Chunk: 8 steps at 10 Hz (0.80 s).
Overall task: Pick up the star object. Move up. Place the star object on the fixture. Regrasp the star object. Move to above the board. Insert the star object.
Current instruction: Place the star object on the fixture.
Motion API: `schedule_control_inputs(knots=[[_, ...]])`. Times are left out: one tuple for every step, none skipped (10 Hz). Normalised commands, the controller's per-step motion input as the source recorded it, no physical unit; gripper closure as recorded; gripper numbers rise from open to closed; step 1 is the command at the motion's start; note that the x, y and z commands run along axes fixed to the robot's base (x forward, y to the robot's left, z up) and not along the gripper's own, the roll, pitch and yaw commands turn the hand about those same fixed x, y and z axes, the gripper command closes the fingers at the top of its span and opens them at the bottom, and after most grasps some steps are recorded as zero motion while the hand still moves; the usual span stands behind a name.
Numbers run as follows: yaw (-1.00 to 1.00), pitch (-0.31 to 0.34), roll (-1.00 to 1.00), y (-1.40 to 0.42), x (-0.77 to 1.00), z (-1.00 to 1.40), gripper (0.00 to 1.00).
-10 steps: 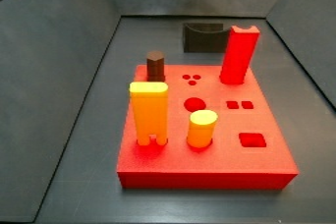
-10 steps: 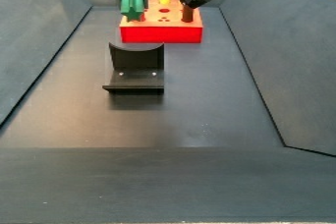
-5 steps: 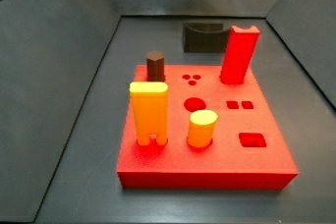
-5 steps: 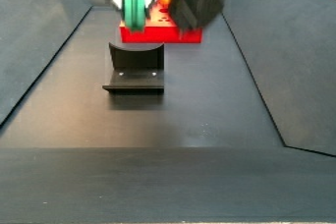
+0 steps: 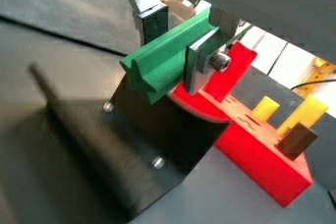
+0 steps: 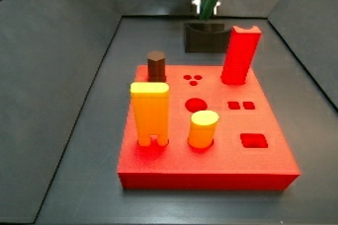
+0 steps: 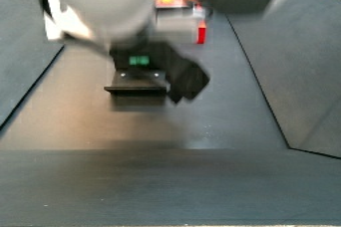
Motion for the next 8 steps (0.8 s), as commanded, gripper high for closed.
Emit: schedule_control_inputs(knots=[[-0.11,-0.018,-0.26,0.1,0.17,-1.0,1.0],[-0.1,-0.027,-0.21,0.1,0.17,-1.0,1.0],[-0.08,-0.033,-0.16,0.1,0.17,-0.95,1.0],[-0.05,-0.034,-0.13,0.08,0.13,-0.7,1.0],[-0.04,-0.032,-0.09,0.08,0.09,-0.55,1.0],[-0.04,-0.032,-0.09,0.08,0.09,-0.55,1.0],[-0.03,-0.031,-0.08,0.08,0.07,-0.56,1.0],[0.0,0.0,0.0,0.0,0.0,0.0,0.0]])
